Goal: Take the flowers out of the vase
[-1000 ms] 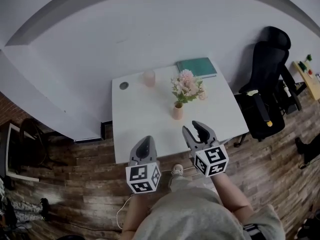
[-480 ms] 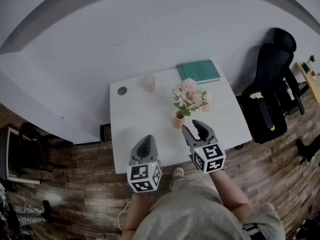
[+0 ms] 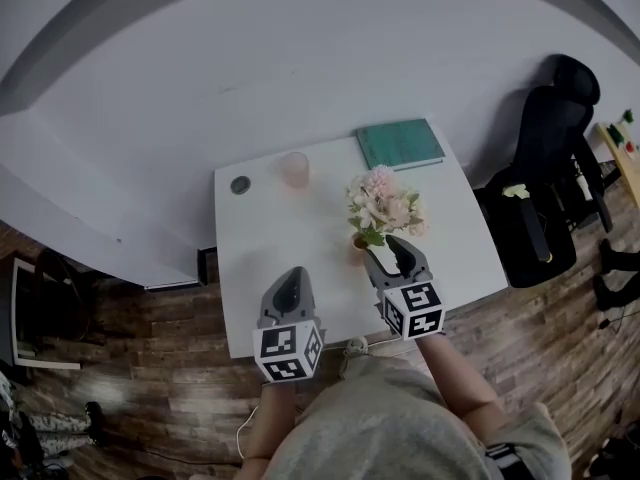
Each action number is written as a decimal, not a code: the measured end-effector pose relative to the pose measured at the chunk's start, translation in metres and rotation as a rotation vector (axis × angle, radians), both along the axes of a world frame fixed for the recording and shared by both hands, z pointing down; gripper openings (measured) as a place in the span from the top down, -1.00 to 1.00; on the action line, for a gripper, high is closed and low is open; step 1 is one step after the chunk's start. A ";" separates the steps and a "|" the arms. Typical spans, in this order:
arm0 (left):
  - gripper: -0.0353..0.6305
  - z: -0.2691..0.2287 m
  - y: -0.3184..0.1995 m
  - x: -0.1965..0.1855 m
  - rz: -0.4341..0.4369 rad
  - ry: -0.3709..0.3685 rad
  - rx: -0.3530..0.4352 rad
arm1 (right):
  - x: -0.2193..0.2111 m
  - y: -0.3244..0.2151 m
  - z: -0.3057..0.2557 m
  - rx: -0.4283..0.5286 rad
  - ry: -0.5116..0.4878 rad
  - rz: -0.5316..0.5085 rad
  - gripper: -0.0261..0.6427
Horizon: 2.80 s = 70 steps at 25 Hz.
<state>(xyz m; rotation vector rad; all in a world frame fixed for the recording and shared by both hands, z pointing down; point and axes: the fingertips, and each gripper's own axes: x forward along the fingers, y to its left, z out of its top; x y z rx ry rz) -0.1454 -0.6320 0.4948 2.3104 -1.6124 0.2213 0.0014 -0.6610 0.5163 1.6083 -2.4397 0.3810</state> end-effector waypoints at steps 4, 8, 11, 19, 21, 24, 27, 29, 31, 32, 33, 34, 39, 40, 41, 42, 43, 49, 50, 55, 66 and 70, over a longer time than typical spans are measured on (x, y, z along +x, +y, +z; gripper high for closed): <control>0.87 0.006 -0.007 0.001 0.001 -0.002 -0.013 | 0.000 -0.011 0.005 -0.004 -0.003 0.008 0.26; 0.87 0.010 -0.012 0.002 0.006 -0.008 -0.022 | -0.001 -0.022 0.006 0.002 -0.005 0.016 0.24; 0.87 0.014 -0.016 0.003 0.009 -0.012 -0.030 | -0.001 -0.029 0.007 0.004 -0.005 0.021 0.23; 0.87 0.020 -0.024 0.005 0.001 -0.007 -0.044 | -0.003 -0.044 0.014 -0.008 0.000 0.017 0.23; 0.87 0.021 -0.025 0.005 0.002 -0.007 -0.048 | -0.003 -0.048 0.014 -0.008 0.002 0.019 0.23; 0.87 0.023 -0.024 0.006 0.006 -0.006 -0.055 | -0.002 -0.049 0.013 -0.007 0.004 0.023 0.27; 0.87 0.024 -0.026 0.006 0.008 -0.006 -0.056 | -0.001 -0.051 0.013 -0.007 -0.002 0.032 0.37; 0.87 0.024 -0.027 0.006 0.009 -0.004 -0.054 | 0.000 -0.051 0.014 -0.010 -0.008 0.037 0.48; 0.87 0.023 -0.027 0.007 0.010 -0.003 -0.051 | 0.000 -0.051 0.013 -0.013 -0.014 0.040 0.55; 0.87 0.023 -0.027 0.007 0.010 -0.003 -0.049 | 0.000 -0.051 0.013 -0.016 -0.018 0.040 0.60; 0.87 0.023 -0.026 0.007 0.009 -0.002 -0.049 | 0.000 -0.050 0.013 -0.018 -0.024 0.040 0.64; 0.87 0.023 -0.026 0.007 0.008 -0.002 -0.048 | 0.001 -0.050 0.014 -0.020 -0.032 0.041 0.69; 0.87 0.024 -0.017 0.005 0.000 0.004 -0.044 | -0.001 -0.041 0.013 -0.016 -0.054 0.039 0.81; 0.87 0.023 -0.016 0.005 0.000 0.005 -0.043 | -0.002 -0.040 0.012 -0.015 -0.053 0.035 0.82; 0.87 0.022 -0.015 0.005 -0.001 0.006 -0.041 | -0.002 -0.039 0.010 -0.013 -0.053 0.031 0.83; 0.87 0.021 -0.013 0.006 -0.001 0.007 -0.039 | -0.002 -0.038 0.009 -0.010 -0.053 0.029 0.83; 0.87 0.019 -0.012 0.006 -0.002 0.009 -0.037 | -0.002 -0.037 0.007 -0.007 -0.055 0.028 0.83; 0.87 0.012 -0.003 0.005 -0.003 0.012 -0.024 | -0.002 -0.032 -0.004 0.008 -0.077 0.027 0.84; 0.87 0.011 -0.002 0.004 -0.004 0.013 -0.022 | -0.002 -0.031 -0.007 0.012 -0.079 0.026 0.84; 0.87 0.005 0.007 0.003 -0.002 0.013 -0.011 | -0.001 -0.028 -0.025 0.052 -0.087 0.028 0.84; 0.87 -0.011 0.050 0.000 -0.005 0.017 0.030 | -0.003 -0.003 -0.079 0.186 -0.076 0.017 0.85; 0.87 -0.018 0.070 -0.003 -0.006 0.016 0.046 | -0.007 0.012 -0.099 0.234 -0.070 0.012 0.85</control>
